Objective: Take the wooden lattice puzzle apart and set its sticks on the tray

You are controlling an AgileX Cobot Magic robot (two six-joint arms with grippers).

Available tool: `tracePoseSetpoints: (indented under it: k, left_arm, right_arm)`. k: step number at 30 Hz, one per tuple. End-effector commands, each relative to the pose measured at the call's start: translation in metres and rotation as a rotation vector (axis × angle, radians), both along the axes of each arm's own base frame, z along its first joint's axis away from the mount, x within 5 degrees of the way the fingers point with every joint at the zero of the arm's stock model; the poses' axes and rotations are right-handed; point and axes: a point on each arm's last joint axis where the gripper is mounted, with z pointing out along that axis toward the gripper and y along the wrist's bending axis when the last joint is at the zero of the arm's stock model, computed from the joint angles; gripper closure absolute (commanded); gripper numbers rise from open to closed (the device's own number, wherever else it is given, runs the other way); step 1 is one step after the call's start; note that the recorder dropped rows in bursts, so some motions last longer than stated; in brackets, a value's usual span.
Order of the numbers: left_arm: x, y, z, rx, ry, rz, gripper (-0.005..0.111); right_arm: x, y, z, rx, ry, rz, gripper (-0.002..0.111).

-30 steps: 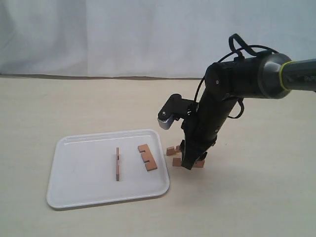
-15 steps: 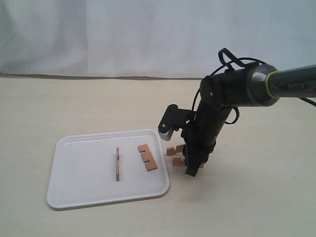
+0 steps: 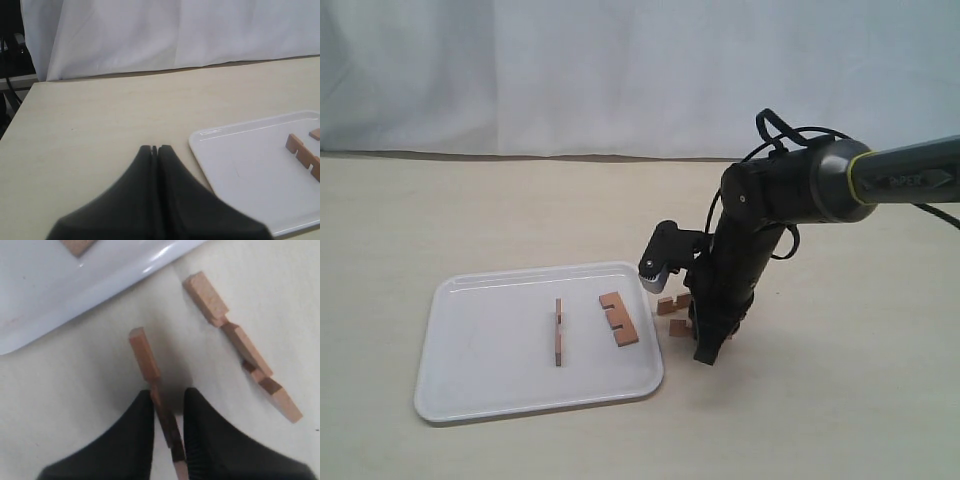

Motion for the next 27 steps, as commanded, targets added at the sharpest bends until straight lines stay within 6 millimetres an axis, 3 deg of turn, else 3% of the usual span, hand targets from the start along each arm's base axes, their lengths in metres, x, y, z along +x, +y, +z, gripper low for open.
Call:
tracePoseSetpoints:
  k: [1, 4, 6, 11, 14, 18, 23, 27]
  left_arm:
    - [0.0, 0.0, 0.0, -0.003, -0.004, 0.004, 0.107]
    - [0.0, 0.0, 0.0, -0.003, -0.004, 0.004, 0.107]
    - [0.0, 0.0, 0.0, -0.003, -0.004, 0.004, 0.107]
    - [0.0, 0.0, 0.0, -0.003, -0.004, 0.004, 0.107]
    - [0.0, 0.0, 0.0, -0.003, -0.004, 0.004, 0.107]
    - [0.0, 0.0, 0.0, -0.003, -0.004, 0.004, 0.107]
    - [0.0, 0.0, 0.0, -0.003, -0.004, 0.004, 0.107]
    - [0.0, 0.0, 0.0, -0.003, -0.004, 0.004, 0.107]
  right_arm:
    - [0.002, 0.001, 0.001, 0.007, -0.019, 0.005, 0.104]
    - [0.001, 0.0, 0.003, -0.001, -0.016, 0.011, 0.104]
    - [0.0, 0.0, 0.016, 0.003, -0.03, 0.011, 0.104]
    - [-0.011, 0.01, 0.073, 0.116, -0.127, -0.027, 0.104]
    - [-0.024, 0.055, 0.089, 0.203, -0.196, -0.031, 0.104]
    - [-0.035, 0.126, 0.091, 0.374, -0.311, -0.095, 0.104]
    - [-0.031, 0.174, 0.081, 0.438, -0.21, -0.233, 0.104]
    - [-0.026, 0.191, 0.067, 0.446, -0.127, -0.36, 0.104]
